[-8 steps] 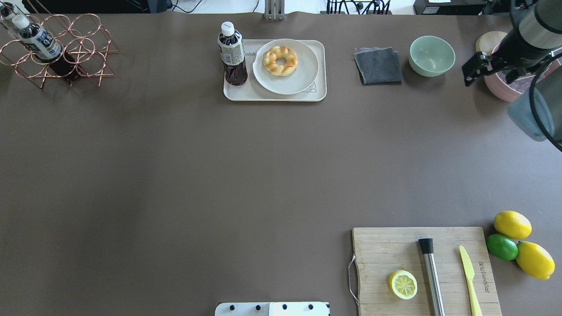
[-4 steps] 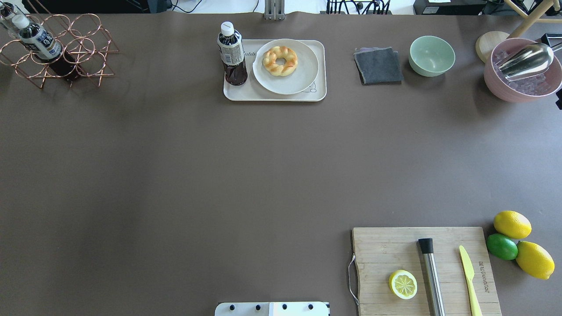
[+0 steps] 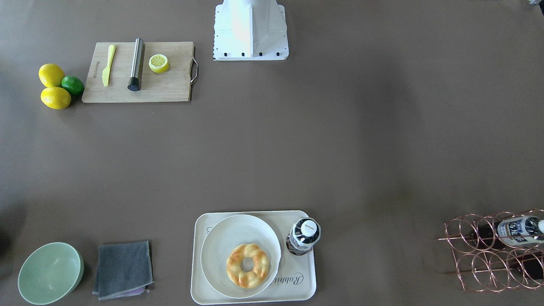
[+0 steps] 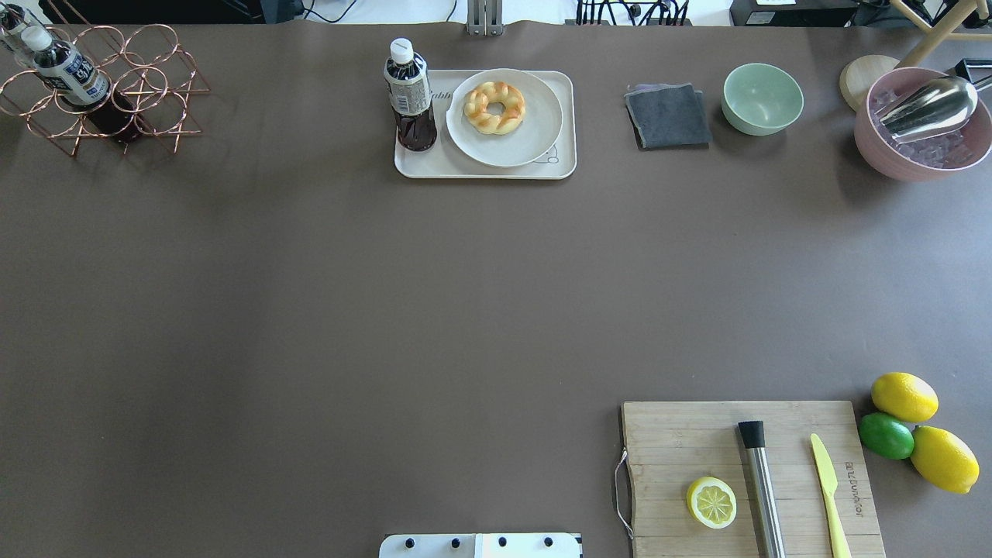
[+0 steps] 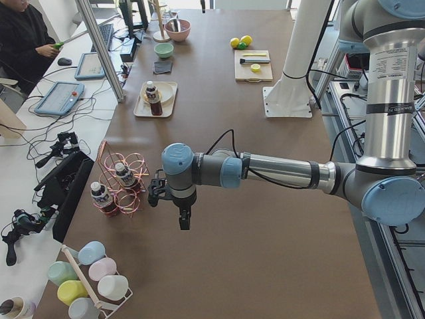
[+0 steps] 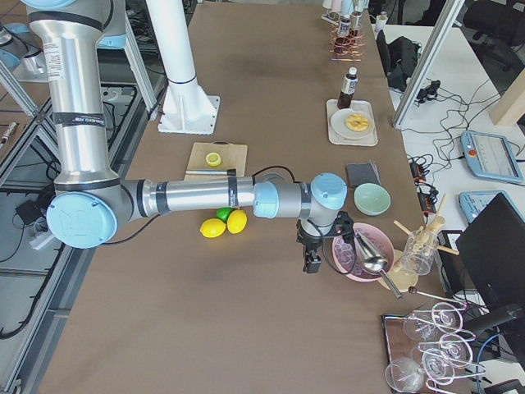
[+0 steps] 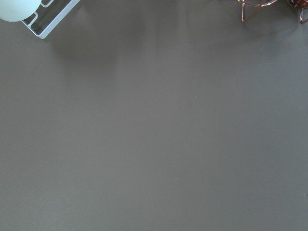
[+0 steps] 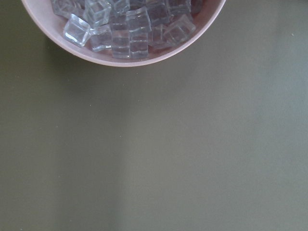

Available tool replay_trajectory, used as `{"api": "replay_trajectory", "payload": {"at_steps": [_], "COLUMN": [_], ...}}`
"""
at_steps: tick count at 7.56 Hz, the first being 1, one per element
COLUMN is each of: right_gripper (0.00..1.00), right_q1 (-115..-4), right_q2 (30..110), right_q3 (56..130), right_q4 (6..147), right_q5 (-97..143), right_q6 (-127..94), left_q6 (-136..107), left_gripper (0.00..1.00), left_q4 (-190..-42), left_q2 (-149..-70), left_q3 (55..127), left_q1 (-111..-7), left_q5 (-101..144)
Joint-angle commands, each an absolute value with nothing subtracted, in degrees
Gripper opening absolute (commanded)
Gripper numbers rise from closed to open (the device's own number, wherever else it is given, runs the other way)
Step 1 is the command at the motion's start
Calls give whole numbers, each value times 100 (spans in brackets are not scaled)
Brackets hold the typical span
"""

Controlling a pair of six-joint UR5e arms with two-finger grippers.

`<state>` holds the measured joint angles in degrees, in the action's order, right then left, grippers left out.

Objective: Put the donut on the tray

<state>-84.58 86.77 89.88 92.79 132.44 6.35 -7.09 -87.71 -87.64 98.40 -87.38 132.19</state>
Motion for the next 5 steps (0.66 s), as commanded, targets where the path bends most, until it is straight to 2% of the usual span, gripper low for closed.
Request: {"api": "replay_trajectory", "payload": {"at_steps": [1, 5], "right_gripper": [100, 100], "right_q1": [-8666, -8692], "right_q2": [8903, 8816], "right_q3": [8718, 8745], "right_q4": [8780, 8815], "right_q5": [13623, 13632], "right_q6": [729, 668], "left_q6": [-694, -694], "left_gripper": [98, 98], "left_q4": [-8771, -8771], "left_q2": [-8763, -8763], "left_q3": [9844, 9879], "left_q1": [-8736, -8736], "left_q5": [13219, 13219]}}
